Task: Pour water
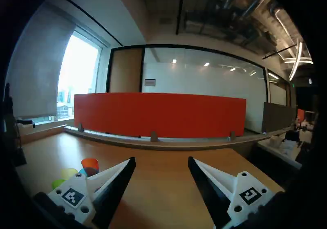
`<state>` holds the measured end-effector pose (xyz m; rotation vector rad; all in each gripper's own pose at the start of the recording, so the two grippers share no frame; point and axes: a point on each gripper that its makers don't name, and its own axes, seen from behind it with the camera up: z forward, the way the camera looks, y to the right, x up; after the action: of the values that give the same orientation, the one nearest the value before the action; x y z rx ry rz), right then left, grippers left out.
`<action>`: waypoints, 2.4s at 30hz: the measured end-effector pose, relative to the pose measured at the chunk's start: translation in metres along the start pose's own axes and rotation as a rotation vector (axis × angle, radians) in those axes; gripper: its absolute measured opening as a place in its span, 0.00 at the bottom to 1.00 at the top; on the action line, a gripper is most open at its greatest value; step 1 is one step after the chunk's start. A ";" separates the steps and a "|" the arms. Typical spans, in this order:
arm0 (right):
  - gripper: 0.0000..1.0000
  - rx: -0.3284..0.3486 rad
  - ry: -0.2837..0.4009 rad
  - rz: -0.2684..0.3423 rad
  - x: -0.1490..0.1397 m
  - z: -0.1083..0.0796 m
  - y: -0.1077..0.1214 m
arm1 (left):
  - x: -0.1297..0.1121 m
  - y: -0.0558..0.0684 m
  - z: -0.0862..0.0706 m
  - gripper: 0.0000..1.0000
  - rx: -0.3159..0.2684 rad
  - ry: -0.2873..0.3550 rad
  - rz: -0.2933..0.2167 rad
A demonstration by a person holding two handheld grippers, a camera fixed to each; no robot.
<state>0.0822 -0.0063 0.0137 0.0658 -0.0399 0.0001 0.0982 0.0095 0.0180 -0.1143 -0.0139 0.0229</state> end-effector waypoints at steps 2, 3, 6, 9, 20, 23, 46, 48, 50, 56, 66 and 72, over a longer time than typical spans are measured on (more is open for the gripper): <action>0.99 0.016 -0.003 0.006 0.011 0.002 -0.001 | 0.011 0.002 0.002 0.92 -0.016 0.000 -0.012; 0.99 0.022 -0.004 0.008 0.017 0.003 -0.002 | 0.015 0.002 0.003 0.92 -0.022 -0.003 -0.017; 0.99 0.039 -0.004 0.014 0.032 0.005 -0.003 | 0.028 0.002 0.007 0.92 -0.036 -0.014 -0.025; 1.00 0.054 -0.006 0.017 0.044 0.008 -0.003 | 0.041 0.001 0.010 0.92 -0.038 -0.018 -0.016; 0.99 0.102 -0.006 0.012 0.074 0.015 -0.008 | 0.079 0.011 0.017 0.92 -0.094 -0.019 0.000; 1.00 0.115 -0.017 0.012 0.072 0.017 -0.009 | 0.083 0.018 0.017 0.92 -0.126 -0.015 -0.007; 0.99 0.426 0.006 -0.016 0.092 0.005 -0.067 | 0.088 0.072 0.011 0.92 -0.405 -0.016 -0.051; 0.99 0.456 0.005 -0.035 0.093 0.003 -0.075 | 0.092 0.079 0.008 0.92 -0.438 -0.008 -0.053; 0.99 0.482 0.005 -0.045 0.094 0.000 -0.082 | 0.095 0.085 0.006 0.92 -0.466 -0.004 -0.056; 0.99 0.528 -0.001 -0.069 0.094 -0.004 -0.093 | 0.094 0.094 0.004 0.92 -0.514 -0.013 -0.043; 1.00 0.573 -0.026 -0.092 0.090 -0.004 -0.100 | 0.078 0.107 0.000 0.92 -0.582 -0.055 0.027; 1.00 0.604 -0.072 -0.122 0.080 -0.003 -0.101 | 0.065 0.117 -0.004 0.92 -0.630 -0.088 0.051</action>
<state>0.1625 -0.1070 0.0071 0.6720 -0.1070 -0.1122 0.1607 0.1264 0.0014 -0.7436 -0.1065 0.0738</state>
